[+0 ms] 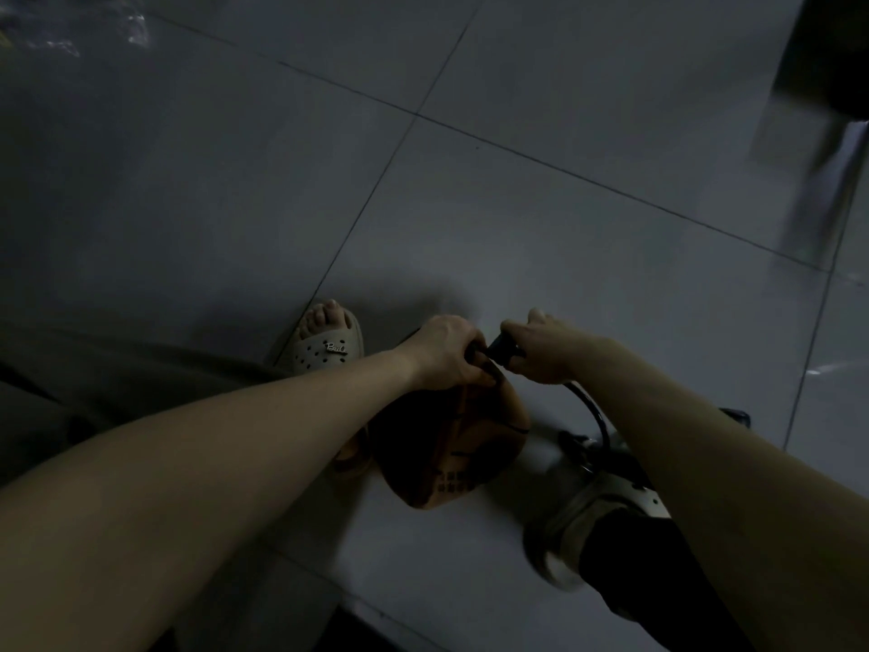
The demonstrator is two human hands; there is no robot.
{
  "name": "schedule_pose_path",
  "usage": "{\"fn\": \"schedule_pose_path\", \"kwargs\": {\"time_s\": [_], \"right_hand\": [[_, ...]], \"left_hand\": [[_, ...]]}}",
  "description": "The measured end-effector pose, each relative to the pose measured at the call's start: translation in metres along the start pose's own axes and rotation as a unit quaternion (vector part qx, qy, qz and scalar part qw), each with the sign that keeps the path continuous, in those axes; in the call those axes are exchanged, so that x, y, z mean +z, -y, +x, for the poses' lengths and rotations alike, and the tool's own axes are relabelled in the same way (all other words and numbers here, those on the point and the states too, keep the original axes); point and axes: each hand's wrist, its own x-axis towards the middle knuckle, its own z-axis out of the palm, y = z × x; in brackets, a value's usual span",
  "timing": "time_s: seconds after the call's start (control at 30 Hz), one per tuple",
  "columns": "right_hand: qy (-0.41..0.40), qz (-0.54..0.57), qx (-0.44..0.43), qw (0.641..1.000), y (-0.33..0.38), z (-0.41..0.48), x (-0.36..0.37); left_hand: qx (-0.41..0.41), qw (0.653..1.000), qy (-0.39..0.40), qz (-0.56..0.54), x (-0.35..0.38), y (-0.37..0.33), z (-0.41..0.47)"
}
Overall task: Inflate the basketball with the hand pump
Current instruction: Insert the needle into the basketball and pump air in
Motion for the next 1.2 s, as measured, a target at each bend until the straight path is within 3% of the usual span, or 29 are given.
{"fn": "schedule_pose_path", "kwargs": {"time_s": [0.3, 1.2], "right_hand": [[-0.055, -0.026, 0.025, 0.998, 0.0, -0.006, 0.005], [-0.067, -0.035, 0.057, 0.996, 0.009, -0.01, 0.005]], "left_hand": [[0.013, 1.0, -0.007, 0.019, 0.003, 0.005, 0.003], [0.006, 1.0, -0.018, 0.003, 0.007, 0.012, 0.006]]}}
